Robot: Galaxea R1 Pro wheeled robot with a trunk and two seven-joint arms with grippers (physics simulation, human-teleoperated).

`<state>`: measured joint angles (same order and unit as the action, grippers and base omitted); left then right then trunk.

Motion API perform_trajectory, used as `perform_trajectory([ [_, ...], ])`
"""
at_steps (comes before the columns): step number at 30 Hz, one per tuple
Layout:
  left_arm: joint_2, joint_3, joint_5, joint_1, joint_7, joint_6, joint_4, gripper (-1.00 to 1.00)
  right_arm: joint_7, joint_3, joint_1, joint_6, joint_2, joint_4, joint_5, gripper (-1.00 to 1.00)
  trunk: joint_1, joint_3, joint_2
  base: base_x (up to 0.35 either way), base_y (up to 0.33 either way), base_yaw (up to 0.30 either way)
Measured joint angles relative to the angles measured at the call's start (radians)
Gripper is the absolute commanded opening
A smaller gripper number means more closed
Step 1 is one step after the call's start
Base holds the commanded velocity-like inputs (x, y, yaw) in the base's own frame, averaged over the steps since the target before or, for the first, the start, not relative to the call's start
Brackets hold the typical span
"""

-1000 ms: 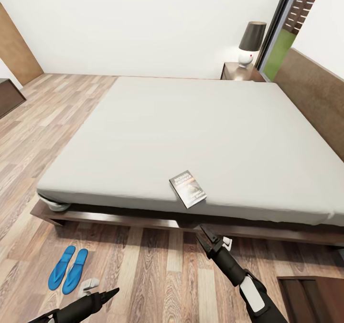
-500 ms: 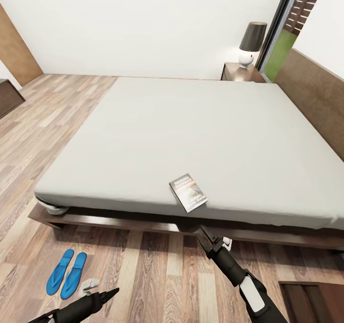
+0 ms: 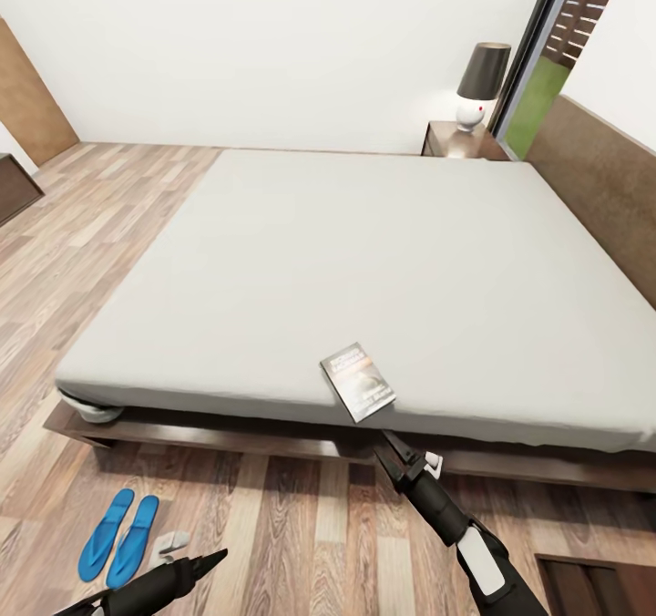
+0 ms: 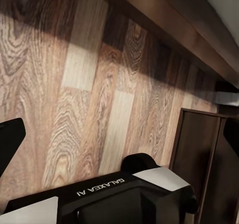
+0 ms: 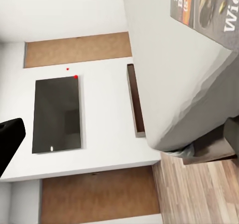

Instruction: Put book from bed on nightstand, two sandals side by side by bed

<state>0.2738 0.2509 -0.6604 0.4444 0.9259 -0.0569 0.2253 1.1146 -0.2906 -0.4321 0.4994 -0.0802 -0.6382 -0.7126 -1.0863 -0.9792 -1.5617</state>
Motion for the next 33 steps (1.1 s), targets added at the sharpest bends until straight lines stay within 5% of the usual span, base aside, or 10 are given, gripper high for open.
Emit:
perform_trajectory([
  [33, 0.000, 0.000, 0.000, 0.000, 0.000, 0.000, 0.000, 1.00, 0.000, 0.000, 0.000, 0.000, 0.000, 0.000, 0.000, 1.00, 0.000, 0.000, 0.000, 0.030, 0.004, 0.000],
])
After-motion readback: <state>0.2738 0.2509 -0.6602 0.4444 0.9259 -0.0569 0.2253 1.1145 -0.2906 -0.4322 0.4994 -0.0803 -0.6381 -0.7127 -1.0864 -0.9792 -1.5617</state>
